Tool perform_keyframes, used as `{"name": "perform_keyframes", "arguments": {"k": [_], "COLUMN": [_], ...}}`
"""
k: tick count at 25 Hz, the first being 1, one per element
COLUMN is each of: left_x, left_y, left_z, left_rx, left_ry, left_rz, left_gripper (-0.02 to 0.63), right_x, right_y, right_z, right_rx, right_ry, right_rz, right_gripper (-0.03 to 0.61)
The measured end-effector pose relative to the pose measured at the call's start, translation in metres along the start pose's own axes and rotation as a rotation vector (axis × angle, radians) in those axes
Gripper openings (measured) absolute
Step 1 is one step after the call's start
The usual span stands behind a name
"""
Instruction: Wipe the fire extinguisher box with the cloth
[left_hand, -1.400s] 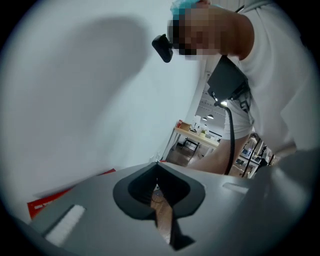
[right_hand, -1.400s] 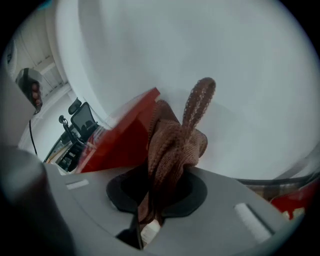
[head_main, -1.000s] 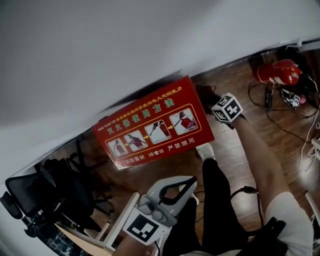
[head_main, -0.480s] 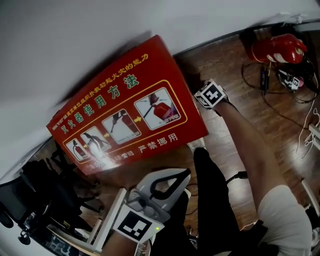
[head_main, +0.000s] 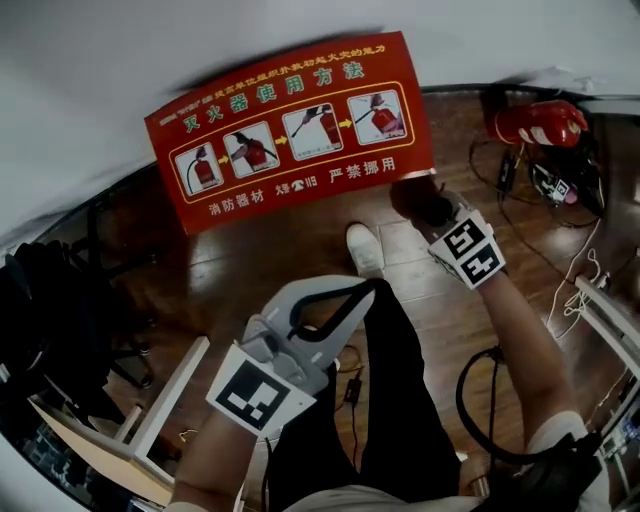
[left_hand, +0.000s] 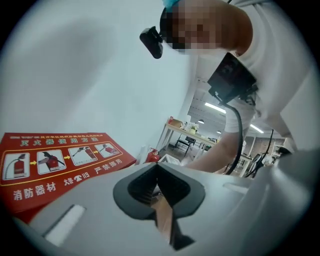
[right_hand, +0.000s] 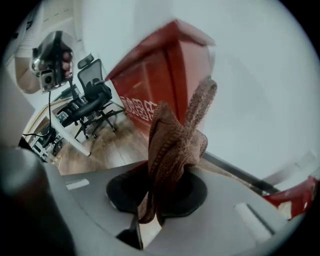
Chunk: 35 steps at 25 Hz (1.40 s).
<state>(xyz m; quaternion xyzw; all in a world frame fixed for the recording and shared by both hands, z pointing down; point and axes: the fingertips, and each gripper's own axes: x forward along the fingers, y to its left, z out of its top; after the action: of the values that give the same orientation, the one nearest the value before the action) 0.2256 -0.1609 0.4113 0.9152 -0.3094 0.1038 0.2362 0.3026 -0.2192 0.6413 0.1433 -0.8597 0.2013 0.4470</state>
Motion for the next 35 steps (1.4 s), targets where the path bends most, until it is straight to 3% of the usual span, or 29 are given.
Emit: {"name": "perform_keyframes", "arguments": {"k": [4, 9, 15, 22, 26, 30, 35], "left_x": [-0.033, -0.067, -0.088, -0.098, -0.108, -0.122, -0.146], "left_y": [-0.013, -0.018, -0.004, 0.023, 0.028, 0.02, 0.0], "left_z": [0.005, -0.014, -0.05, -0.099, -0.122, -0.133, -0.104], "left_rx": [0.005, -0.008, -0.042, -0.115, -0.129, -0.167, -0.155], "left_ry": [-0.045, -0.077, -0.114, -0.165, -0.178, -0.18, -0.22], "left_rz": [0.04, 0.097, 0.173, 0.276, 0.318, 0.343, 0.358], "left_gripper": [0.0, 0.0, 0.0, 0.0, 0.0, 0.0, 0.0], "right_x": [-0.037, -0.012, 0.075, 0.191, 0.224, 0.205, 0.111], "right_y": [0.042, 0.044, 0.014, -0.02, -0.028, 0.0, 0.068], "right_z": [0.059, 0.085, 0.051, -0.022, -0.054, -0.038, 0.035], "right_rx": [-0.111, -0.093, -0.032, 0.037, 0.065, 0.014, -0.028], "right_ry": [-0.079, -0.123, -0.041, 0.146, 0.21, 0.175, 0.012], "right_rz": [0.005, -0.002, -0.032, -0.063, -0.088, -0.056, 0.005], "right_gripper": [0.061, 0.061, 0.061, 0.061, 0.061, 0.061, 0.061]}}
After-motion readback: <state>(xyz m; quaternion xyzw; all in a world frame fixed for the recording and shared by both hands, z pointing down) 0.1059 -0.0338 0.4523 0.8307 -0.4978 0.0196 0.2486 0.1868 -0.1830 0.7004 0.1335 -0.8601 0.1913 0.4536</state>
